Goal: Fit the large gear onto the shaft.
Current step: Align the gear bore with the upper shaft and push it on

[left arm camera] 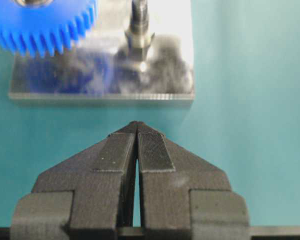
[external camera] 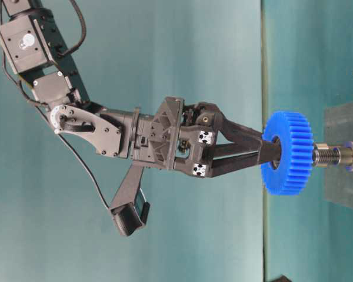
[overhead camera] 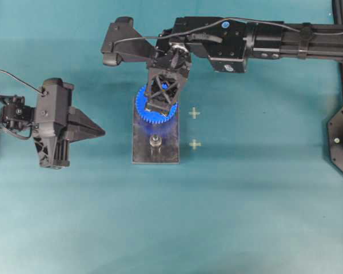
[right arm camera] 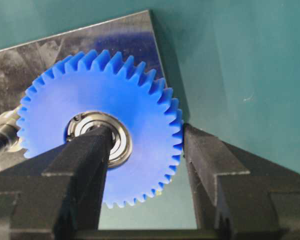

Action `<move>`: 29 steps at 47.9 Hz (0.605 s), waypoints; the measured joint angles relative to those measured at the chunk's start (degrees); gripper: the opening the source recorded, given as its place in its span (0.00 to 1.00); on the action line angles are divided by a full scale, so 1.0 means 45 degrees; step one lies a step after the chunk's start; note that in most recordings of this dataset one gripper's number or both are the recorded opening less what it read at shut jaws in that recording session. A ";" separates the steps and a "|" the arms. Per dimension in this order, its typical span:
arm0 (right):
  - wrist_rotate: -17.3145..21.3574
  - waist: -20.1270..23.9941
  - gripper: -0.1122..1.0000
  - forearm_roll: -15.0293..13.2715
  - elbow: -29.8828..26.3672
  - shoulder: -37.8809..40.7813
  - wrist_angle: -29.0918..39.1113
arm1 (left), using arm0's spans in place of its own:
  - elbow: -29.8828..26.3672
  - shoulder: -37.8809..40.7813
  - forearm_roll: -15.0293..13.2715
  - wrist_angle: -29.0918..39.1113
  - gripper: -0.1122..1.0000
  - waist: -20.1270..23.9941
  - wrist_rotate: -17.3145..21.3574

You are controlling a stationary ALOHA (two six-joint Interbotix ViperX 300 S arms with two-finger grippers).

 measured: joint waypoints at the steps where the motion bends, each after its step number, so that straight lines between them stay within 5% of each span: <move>1: 0.0000 0.0000 0.54 0.0000 0.0000 0.0000 0.0000 | 0.0020 0.0000 0.0000 -0.0020 0.10 0.0000 0.0000; 8: 0.0020 0.0000 0.57 -0.0020 -0.0039 0.0000 0.0039 | 0.0059 0.0000 0.0000 0.0000 0.10 0.0000 0.0000; 14: 0.0039 -0.0020 0.79 -0.0039 -0.0215 0.0000 0.0078 | 0.0156 0.0020 0.0000 0.0000 0.10 -0.0020 -0.0059; 29: 0.0039 0.0000 0.76 -0.0039 -0.0625 0.0000 0.0234 | 0.0391 0.0000 0.0000 -0.0020 0.10 0.0000 -0.0488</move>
